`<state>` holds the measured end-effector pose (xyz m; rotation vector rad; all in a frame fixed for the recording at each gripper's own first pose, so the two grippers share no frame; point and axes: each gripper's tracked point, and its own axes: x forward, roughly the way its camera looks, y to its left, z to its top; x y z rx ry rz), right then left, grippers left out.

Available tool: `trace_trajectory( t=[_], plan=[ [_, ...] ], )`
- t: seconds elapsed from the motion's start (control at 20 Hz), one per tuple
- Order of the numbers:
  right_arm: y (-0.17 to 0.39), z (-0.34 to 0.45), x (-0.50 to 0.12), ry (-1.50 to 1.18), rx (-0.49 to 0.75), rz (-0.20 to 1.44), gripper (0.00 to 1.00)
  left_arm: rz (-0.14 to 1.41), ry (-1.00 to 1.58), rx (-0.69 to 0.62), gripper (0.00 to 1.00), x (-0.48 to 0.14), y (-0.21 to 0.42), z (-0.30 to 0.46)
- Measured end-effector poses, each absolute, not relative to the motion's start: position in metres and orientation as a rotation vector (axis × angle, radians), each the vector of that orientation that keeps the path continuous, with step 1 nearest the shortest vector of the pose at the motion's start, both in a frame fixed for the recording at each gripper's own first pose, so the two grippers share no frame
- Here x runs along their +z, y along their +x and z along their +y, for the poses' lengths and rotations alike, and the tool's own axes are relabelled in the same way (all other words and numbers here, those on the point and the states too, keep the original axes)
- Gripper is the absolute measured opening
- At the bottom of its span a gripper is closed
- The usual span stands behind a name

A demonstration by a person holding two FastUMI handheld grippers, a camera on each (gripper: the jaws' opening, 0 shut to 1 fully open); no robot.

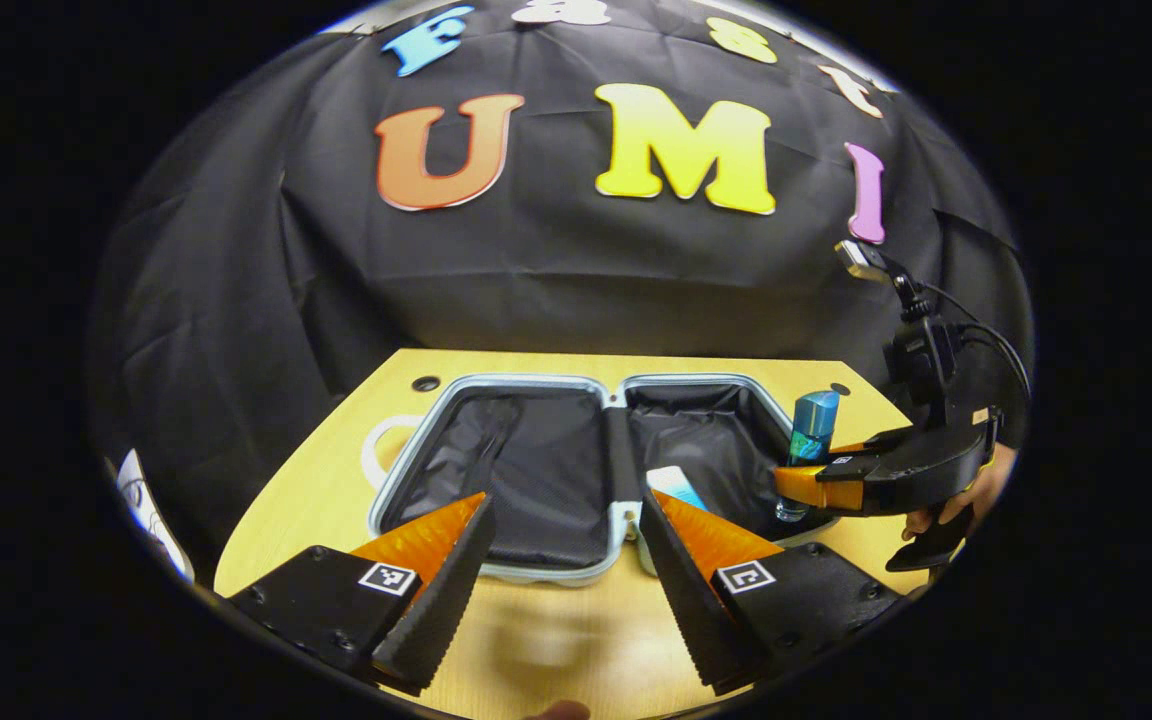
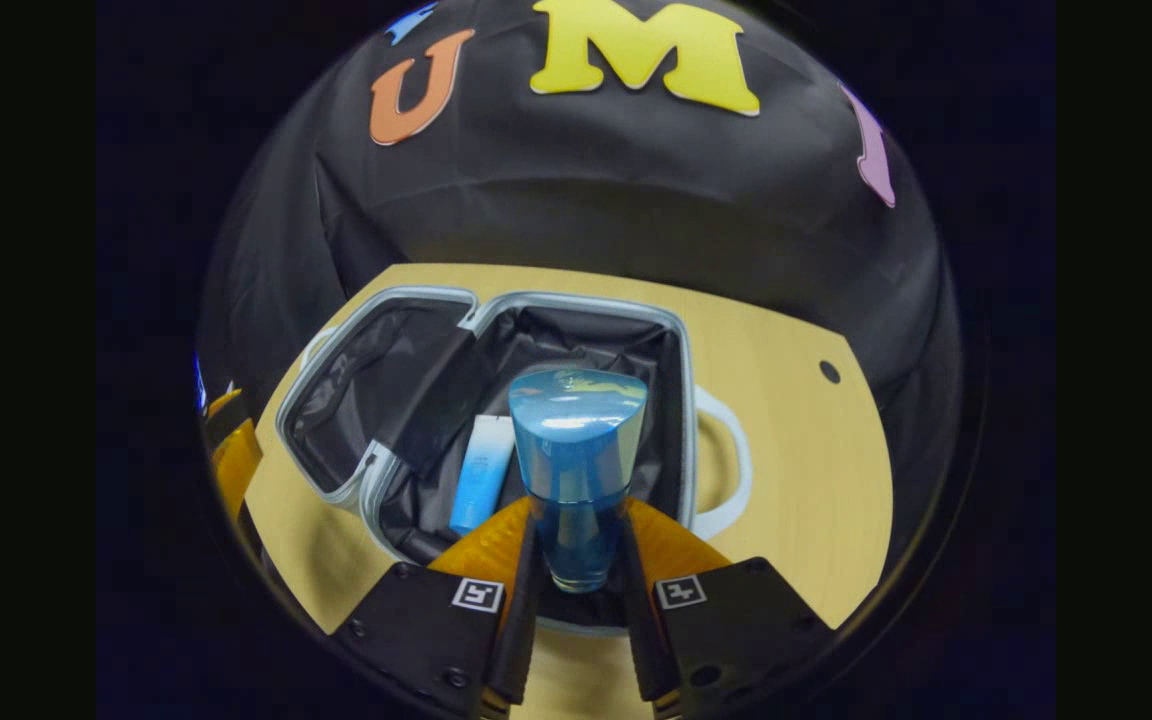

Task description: First open the suitcase, pack the skin care products into it, and then close the suitcase.

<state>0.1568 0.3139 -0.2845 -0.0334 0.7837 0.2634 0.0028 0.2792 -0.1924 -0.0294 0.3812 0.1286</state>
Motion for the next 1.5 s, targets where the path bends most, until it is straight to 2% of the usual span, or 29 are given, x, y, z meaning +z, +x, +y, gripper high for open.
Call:
trace_trajectory(
  t=[0.3, 0.4, 0.45, 0.5, 0.7, 1.05, 1.4, 1.5],
  plan=[
    [0.159, 0.331, -0.309, 0.021, 0.200, 0.893, 0.39, 0.393, -0.090, 0.179, 0.93, -0.210, -0.010, 0.327],
    [0.161, 0.332, -0.317, 0.040, 0.173, 0.933, 0.36, 0.387, -0.105, 0.192, 0.93, -0.208, -0.011, 0.337],
    [0.166, 0.333, -0.314, 0.058, 0.156, 0.920, 0.39, 0.380, -0.109, 0.195, 0.93, -0.206, -0.011, 0.343],
    [0.170, 0.332, -0.317, 0.058, 0.149, 0.941, 0.36, 0.369, -0.112, 0.199, 0.93, -0.203, -0.013, 0.347],
    [0.183, 0.334, -0.331, 0.089, 0.083, 0.995, 0.38, 0.350, -0.127, 0.202, 0.93, -0.196, -0.010, 0.361],
    [0.187, 0.341, -0.347, 0.065, 0.072, 1.025, 0.39, 0.369, -0.200, 0.230, 0.93, -0.203, -0.006, 0.385],
    [0.189, 0.342, -0.347, 0.071, 0.066, 1.026, 0.37, 0.302, -0.281, 0.247, 0.93, -0.182, 0.017, 0.420],
    [0.188, 0.344, -0.346, 0.068, 0.079, 1.023, 0.40, 0.285, -0.327, 0.260, 0.96, -0.177, 0.027, 0.434]
  ],
)
